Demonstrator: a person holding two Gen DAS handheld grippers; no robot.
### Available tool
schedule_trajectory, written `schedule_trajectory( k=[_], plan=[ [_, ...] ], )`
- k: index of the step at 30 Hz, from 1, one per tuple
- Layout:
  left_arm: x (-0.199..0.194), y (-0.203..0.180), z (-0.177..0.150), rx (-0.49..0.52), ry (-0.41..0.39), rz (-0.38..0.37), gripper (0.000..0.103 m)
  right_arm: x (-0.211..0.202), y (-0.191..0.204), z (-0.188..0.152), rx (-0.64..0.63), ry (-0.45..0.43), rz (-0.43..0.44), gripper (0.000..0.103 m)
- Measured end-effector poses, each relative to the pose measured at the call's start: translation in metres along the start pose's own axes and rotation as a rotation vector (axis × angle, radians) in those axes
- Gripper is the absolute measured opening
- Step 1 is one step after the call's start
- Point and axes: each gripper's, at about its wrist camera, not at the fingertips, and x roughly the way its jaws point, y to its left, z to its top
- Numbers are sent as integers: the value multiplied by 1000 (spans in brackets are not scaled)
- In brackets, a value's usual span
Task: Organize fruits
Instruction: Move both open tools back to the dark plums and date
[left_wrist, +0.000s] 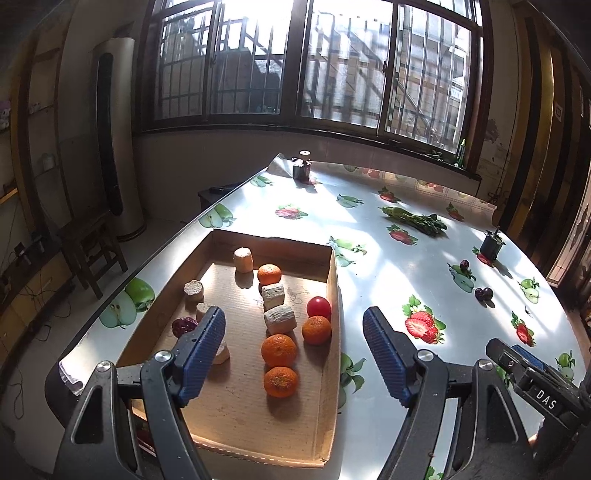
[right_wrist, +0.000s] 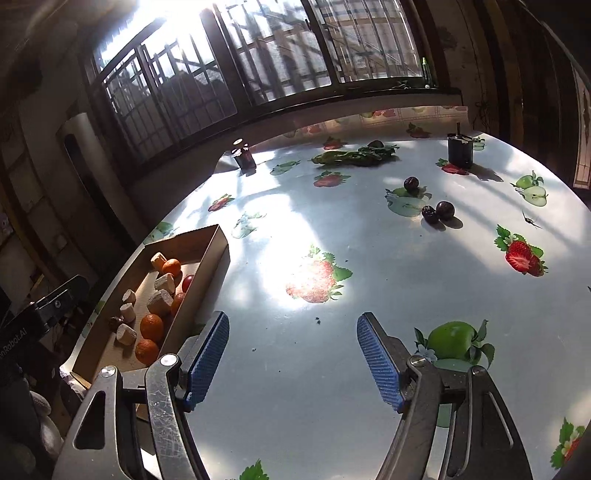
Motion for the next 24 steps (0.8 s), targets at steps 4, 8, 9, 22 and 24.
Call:
schedule_trajectory(
  k=[4, 8, 9, 22, 24],
  plan=[
    [6, 1, 0, -5, 16, -9, 76, -21, -50, 19, 68, -61, -84, 76],
    [13, -12, -3, 36, 29, -25, 77, -64, -117, 36, 154, -162, -266, 76],
    [15, -18, -4, 52, 33, -29, 77, -78, -135, 41, 172, -193, -329, 76],
    [30, -85, -11, 221, 94, -31, 77, -112, -172, 73, 115, -217, -416, 78],
    [30, -93, -7, 242, 96, -35, 77, -105, -154, 88, 69, -233, -358, 78]
  ],
)
